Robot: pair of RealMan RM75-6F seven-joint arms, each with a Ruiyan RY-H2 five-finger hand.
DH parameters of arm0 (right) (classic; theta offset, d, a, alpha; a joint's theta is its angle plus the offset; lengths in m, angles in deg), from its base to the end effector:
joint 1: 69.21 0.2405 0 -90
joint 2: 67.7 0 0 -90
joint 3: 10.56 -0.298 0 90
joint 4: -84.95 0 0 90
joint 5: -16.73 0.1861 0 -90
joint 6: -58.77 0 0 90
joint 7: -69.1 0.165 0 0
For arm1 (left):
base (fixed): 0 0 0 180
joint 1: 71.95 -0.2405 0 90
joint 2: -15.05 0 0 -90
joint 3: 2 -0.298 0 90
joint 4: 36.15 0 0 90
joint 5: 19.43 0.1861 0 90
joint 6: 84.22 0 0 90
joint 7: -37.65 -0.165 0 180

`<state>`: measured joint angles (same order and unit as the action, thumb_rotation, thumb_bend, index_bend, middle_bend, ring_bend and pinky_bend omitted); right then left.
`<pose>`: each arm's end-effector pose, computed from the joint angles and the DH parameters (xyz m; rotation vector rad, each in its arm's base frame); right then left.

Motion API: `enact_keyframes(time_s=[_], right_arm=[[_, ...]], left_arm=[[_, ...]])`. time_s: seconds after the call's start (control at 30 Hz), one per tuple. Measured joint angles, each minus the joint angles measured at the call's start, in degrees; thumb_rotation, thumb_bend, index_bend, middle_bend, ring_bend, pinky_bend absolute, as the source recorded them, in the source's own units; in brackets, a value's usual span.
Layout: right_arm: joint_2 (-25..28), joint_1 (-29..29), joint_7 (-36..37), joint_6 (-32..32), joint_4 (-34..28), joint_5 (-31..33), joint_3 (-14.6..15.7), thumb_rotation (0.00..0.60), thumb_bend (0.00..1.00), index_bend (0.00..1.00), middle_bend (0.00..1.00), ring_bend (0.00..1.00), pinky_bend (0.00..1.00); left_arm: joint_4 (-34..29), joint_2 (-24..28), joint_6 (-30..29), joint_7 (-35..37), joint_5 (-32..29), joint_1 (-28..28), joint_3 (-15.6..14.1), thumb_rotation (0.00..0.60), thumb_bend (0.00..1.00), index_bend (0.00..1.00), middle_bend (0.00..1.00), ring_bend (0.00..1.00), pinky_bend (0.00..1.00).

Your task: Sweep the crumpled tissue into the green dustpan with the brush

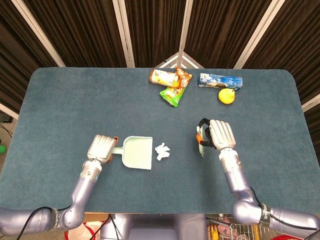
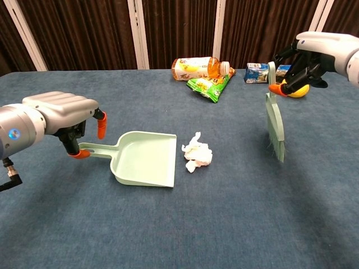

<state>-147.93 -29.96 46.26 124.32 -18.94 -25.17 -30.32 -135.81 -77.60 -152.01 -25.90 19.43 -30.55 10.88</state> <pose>-0.1747 -0.3842 0.0786 1.4394 -1.2839 1.0360 -0.1709 0.3539 -0.0134 -1.8289 -0.8003 -0.5016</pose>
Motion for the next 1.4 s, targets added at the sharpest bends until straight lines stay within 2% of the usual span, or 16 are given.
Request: enact_keyframes(time_s=[0.37, 0.57, 0.73, 0.83, 1.07, 1.4], right_arm=[[0.6, 0.4, 0.4, 0.3, -0.2, 0.4, 0.5, 0.600, 0.64, 0.86, 0.91, 0.92, 0.87], [0.5, 0.7, 0.4, 0.6, -0.2, 0.4, 1.0, 0.600, 0.64, 0.86, 0.91, 0.92, 0.87], [0.2, 1.0, 0.2, 0.6, 0.1, 0.5, 1.3, 0.600, 0.64, 0.86, 0.91, 0.92, 0.87], [0.0, 1.0, 0.2, 0.9, -0.2, 0.2, 1.6, 0.600, 0.64, 0.86, 0.91, 0.92, 0.87], [-0.5, 1.3, 0.2, 1.5, -0.7, -0.2, 1.8, 0.600, 0.64, 0.87, 0.91, 0.92, 0.87], [-1.3, 1.7, -0.3, 2.0, -1.6, 0.0, 2.1, 0.600, 0.64, 0.87, 0.91, 0.92, 0.87]], left_arm=[[1.3, -1.2, -2.2, -0.9, -4.9, 2.9, -1.2, 0.600, 0.42, 0.42, 1.00, 0.98, 0.92], [3.0, -2.5, -2.6, 0.5, -5.4, 3.7, -2.1, 0.600, 0.47, 0.48, 1.00, 0.98, 0.92], [3.9, -3.5, -2.9, 1.6, -5.5, 4.2, -2.7, 0.600, 0.56, 0.58, 1.00, 0.99, 0.93], [4.4, -4.1, -3.2, 2.7, -4.8, 4.5, -2.8, 0.600, 0.57, 0.61, 1.00, 0.99, 0.94], [3.2, -3.9, -4.5, 1.8, -5.5, 5.6, -2.3, 0.600, 0.59, 0.64, 1.00, 1.00, 0.94], [0.5, -2.9, -6.7, -1.3, -11.8, 7.5, -0.6, 0.600, 0.60, 0.65, 1.00, 1.00, 0.95]])
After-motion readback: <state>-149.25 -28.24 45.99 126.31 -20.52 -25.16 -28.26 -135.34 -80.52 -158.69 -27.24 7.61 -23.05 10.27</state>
